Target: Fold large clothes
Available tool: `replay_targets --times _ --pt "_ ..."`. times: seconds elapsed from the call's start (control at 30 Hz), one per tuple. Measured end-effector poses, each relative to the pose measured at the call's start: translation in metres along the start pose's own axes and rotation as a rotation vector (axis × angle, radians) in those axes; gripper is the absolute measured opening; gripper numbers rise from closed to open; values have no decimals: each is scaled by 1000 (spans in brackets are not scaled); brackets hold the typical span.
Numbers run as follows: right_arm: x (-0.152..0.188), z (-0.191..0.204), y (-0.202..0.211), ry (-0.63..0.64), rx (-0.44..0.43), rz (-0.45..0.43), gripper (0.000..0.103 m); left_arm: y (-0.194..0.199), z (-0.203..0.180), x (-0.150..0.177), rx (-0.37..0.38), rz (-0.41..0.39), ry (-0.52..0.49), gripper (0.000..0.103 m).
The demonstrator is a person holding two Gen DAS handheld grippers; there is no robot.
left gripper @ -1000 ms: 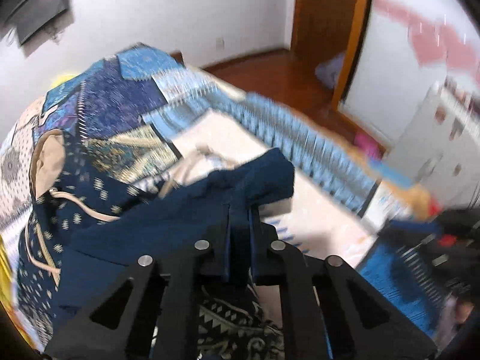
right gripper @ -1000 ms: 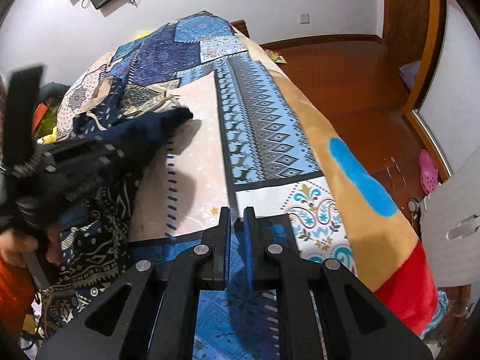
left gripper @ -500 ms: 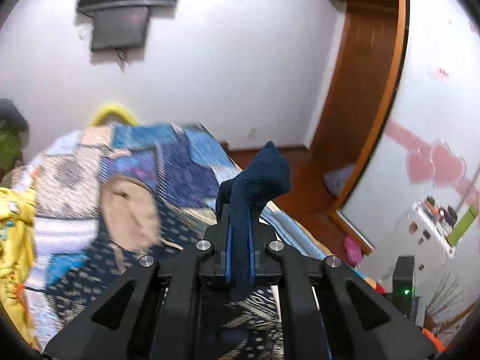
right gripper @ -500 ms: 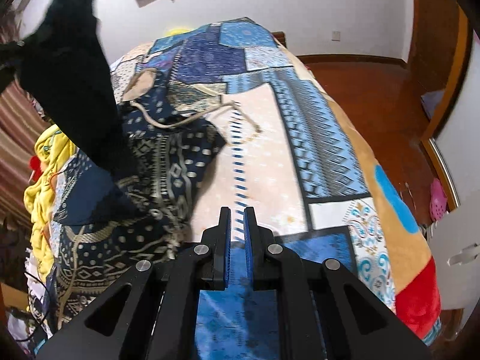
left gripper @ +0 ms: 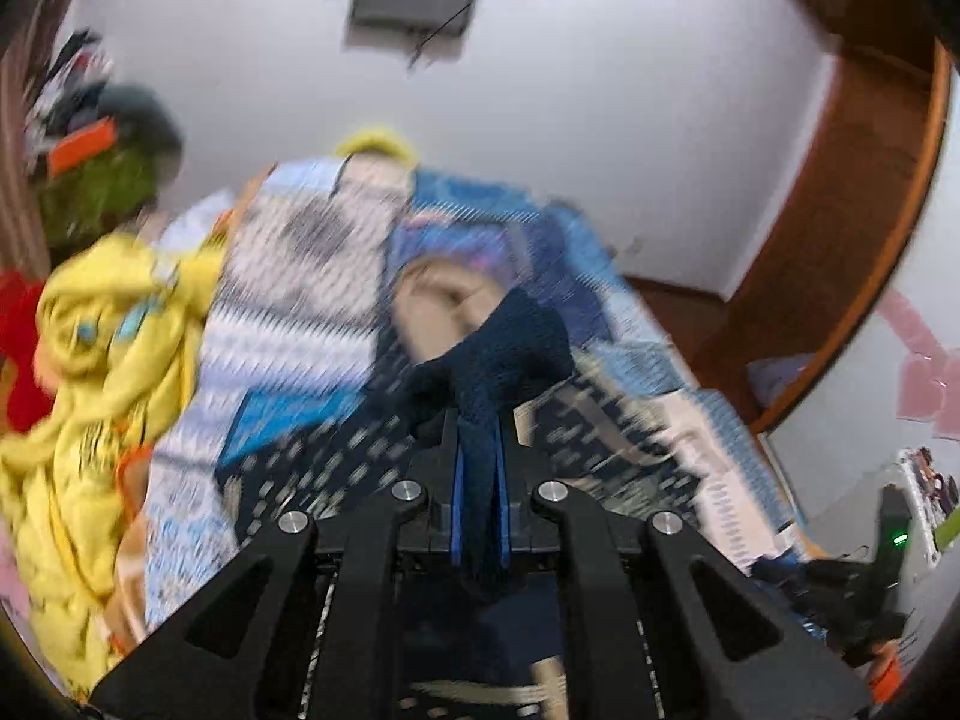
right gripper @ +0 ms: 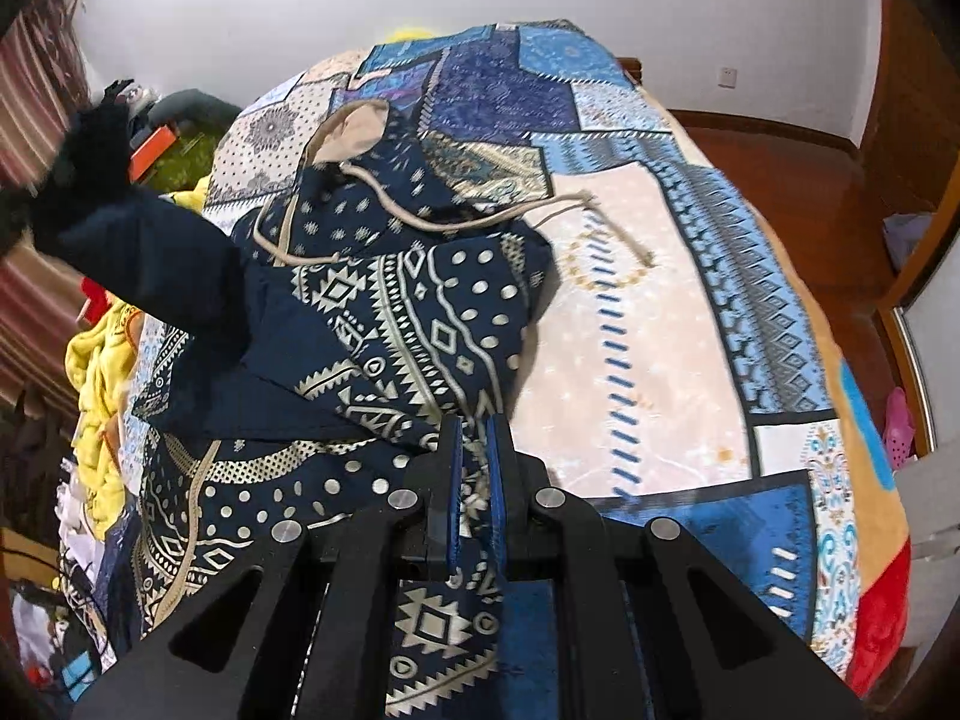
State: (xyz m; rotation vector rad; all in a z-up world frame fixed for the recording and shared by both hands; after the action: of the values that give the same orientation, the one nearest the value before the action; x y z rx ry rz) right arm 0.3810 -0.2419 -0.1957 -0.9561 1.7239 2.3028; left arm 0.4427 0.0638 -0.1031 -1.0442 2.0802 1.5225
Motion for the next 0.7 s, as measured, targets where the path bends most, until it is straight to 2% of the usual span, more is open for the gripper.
replay_targets --times 0.27,0.5,0.57,0.7 --pt "2 3 -13 0 4 35 7 -37 92 40 -105 115 98 8" --pt "5 1 -21 -6 7 55 7 -60 134 82 -170 213 110 8" --pt "5 1 -22 -6 4 58 7 -63 136 92 -183 235 87 12" --pt "5 1 -21 0 3 57 7 -66 141 108 -232 277 22 27"
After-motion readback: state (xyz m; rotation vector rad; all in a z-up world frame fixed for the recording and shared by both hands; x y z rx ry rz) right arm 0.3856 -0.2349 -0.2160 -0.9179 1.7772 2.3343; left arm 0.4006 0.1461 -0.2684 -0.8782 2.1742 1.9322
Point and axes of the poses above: each gripper's, at about its wrist camera, not at the fingertips, and y roughly against the way its jaws point, z to its left, x to its underside, the point moved 7 cm from there along -y, roughly the way its jaws point, and after that the axes turned 11 degrees about y, right-handed, at the moved point
